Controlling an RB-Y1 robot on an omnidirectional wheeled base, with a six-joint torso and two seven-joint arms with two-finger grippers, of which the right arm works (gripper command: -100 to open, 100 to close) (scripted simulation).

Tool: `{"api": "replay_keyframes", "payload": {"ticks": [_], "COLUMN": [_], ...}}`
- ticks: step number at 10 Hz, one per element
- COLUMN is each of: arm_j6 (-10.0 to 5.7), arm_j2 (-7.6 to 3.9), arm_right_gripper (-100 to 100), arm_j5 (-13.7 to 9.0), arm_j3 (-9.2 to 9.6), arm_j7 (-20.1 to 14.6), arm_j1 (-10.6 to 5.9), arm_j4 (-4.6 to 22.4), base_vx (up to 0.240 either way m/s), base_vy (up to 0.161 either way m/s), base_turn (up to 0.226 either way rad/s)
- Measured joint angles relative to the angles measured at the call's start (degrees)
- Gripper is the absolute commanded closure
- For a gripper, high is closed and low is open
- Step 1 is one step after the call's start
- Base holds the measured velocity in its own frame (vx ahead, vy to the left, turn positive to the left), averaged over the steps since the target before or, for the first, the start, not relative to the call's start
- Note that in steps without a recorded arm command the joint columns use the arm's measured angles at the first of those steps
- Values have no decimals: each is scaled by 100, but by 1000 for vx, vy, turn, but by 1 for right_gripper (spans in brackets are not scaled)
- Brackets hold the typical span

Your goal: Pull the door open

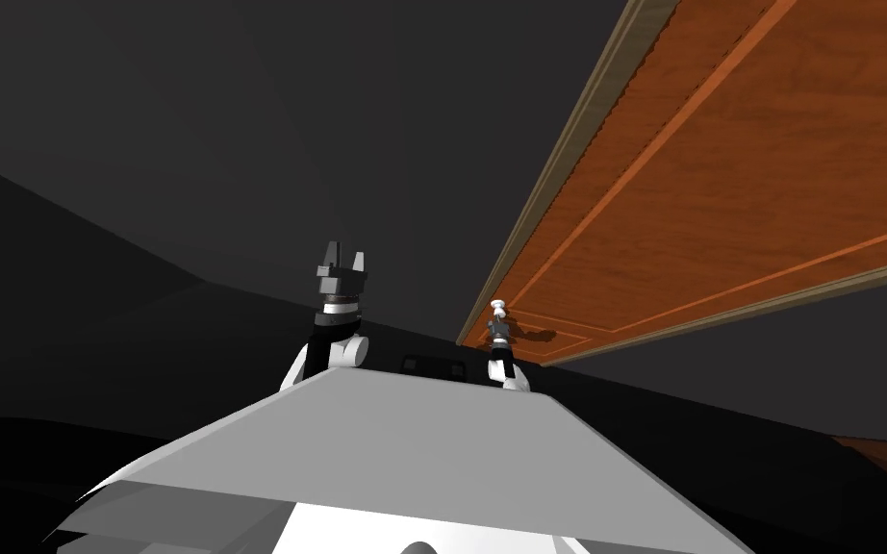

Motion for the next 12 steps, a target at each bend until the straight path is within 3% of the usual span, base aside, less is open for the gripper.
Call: {"api": "replay_keyframes", "payload": {"ticks": [2,3,6,9,11,12], "arm_j6": [2,2,35,123,90,90], "arm_j2": [-5,-5,-62,-104,-130,-194], "arm_right_gripper": [100,-100,-100,-100,-100,-100], "arm_j5": [-2,-2,24,68,73,45], "arm_j3": [-5,-5,28,90,96,64], "arm_j7": [0,0,-43,-102,-111,-152], "arm_j1": [3,3,-1,-5,-57,7], "arm_j4": [1,1,-57,-197,-126,-163], "base_vx": [0,-116,-196,-204,11,192], "base_vy": [0,35,54,-31,2,41], "base_turn": [0,4,-16,-30,71,134]}}
